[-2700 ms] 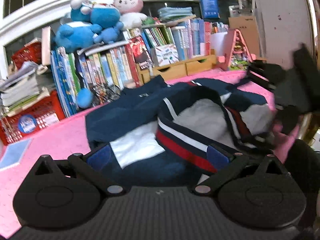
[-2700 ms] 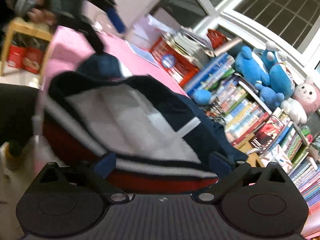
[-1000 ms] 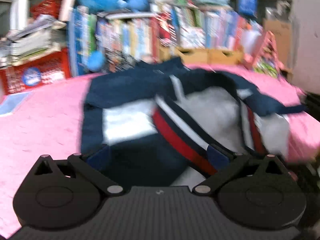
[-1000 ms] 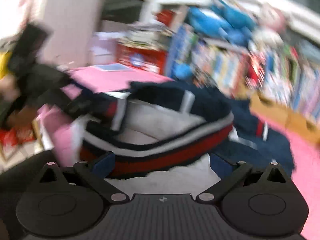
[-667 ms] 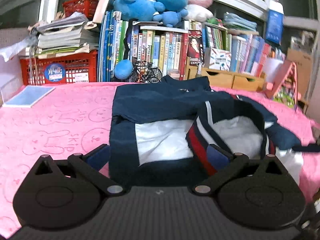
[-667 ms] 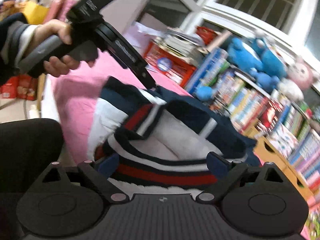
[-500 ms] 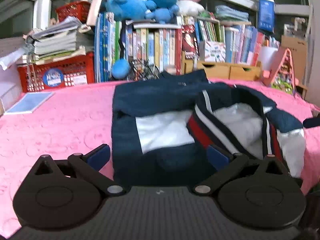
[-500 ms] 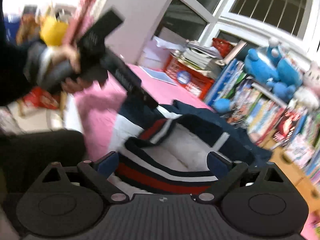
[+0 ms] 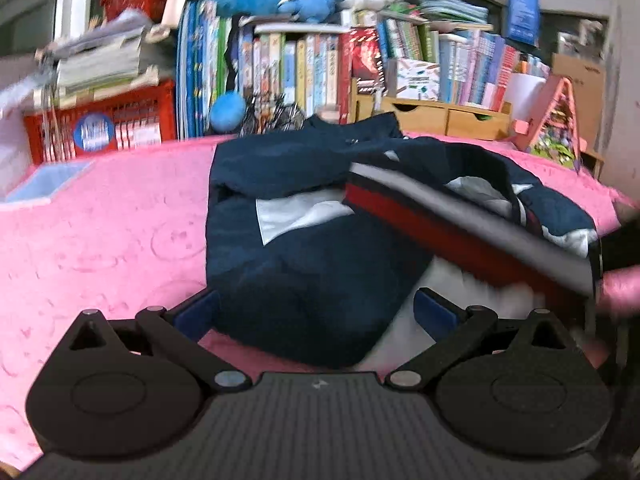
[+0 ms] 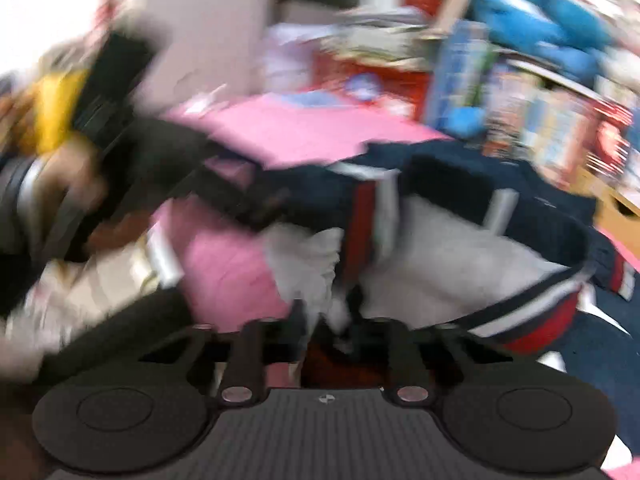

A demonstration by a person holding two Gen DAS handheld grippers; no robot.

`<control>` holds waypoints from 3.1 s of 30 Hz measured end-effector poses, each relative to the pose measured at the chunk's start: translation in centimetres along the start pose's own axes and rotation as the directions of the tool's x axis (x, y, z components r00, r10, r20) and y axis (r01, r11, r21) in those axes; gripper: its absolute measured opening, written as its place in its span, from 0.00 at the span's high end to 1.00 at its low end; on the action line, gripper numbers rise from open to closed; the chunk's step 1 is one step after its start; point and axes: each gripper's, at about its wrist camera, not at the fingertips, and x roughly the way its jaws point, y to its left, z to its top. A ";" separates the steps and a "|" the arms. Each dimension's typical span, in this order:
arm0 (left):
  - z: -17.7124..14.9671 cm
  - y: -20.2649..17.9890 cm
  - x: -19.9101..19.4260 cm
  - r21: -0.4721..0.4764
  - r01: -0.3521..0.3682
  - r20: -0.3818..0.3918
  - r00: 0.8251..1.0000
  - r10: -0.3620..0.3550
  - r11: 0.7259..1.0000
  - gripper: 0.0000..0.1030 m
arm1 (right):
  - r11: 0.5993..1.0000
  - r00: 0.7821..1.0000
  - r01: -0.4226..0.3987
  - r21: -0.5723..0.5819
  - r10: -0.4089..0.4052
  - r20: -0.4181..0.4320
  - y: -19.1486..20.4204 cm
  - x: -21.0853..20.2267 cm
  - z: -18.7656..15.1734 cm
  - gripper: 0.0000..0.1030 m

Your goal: Fold clothes

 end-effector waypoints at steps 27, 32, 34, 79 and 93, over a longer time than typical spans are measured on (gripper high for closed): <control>3.8 2.1 8.6 0.047 -0.157 -0.091 0.983 0.160 0.987 0.00 | 0.918 0.913 0.396 -0.023 -0.391 0.120 -12.3 0.6 3.7 0.30; 3.8 3.3 8.9 -0.032 -0.121 -0.127 0.985 0.116 0.992 0.00 | 0.929 0.925 0.371 0.014 -0.368 -0.090 -16.6 4.1 1.0 0.17; 3.8 3.5 8.9 -0.051 -0.116 -0.134 0.985 0.108 0.992 0.00 | 0.933 0.932 0.348 0.092 -0.334 -0.143 -17.3 5.7 0.4 0.46; 6.0 -4.6 7.6 0.257 -0.035 -0.033 0.998 0.045 0.966 0.00 | 0.934 0.962 0.272 0.232 -0.269 -0.044 -15.1 8.6 -1.3 0.46; 3.6 -1.7 7.9 0.078 -0.032 -0.049 0.998 0.036 0.996 0.00 | 0.953 0.968 0.252 0.168 -0.246 -0.053 -13.0 7.7 -0.4 0.84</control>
